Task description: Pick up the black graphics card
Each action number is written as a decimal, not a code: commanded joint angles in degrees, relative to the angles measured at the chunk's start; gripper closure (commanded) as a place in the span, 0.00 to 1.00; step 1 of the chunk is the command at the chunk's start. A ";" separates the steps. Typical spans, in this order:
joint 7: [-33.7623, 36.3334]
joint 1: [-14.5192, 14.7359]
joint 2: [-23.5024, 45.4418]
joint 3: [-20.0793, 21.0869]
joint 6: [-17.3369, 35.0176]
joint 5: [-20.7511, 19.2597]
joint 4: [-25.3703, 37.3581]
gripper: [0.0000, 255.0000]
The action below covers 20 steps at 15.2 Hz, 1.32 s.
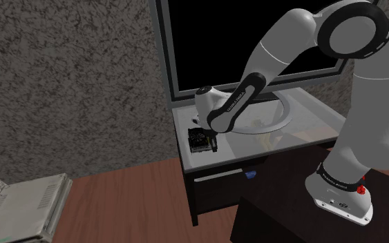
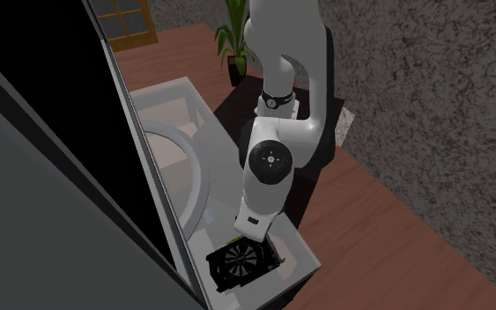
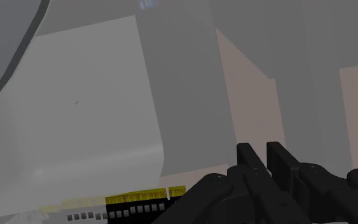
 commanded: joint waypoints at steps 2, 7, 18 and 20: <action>0.00 0.01 0.06 0.01 0.02 0.00 0.00 1.00; -0.21 -0.05 -2.01 0.22 -1.95 0.36 -0.09 1.00; -1.22 -0.32 -9.08 0.68 -9.55 1.59 0.48 1.00; -1.31 -0.33 -9.77 0.71 -10.37 1.70 0.62 1.00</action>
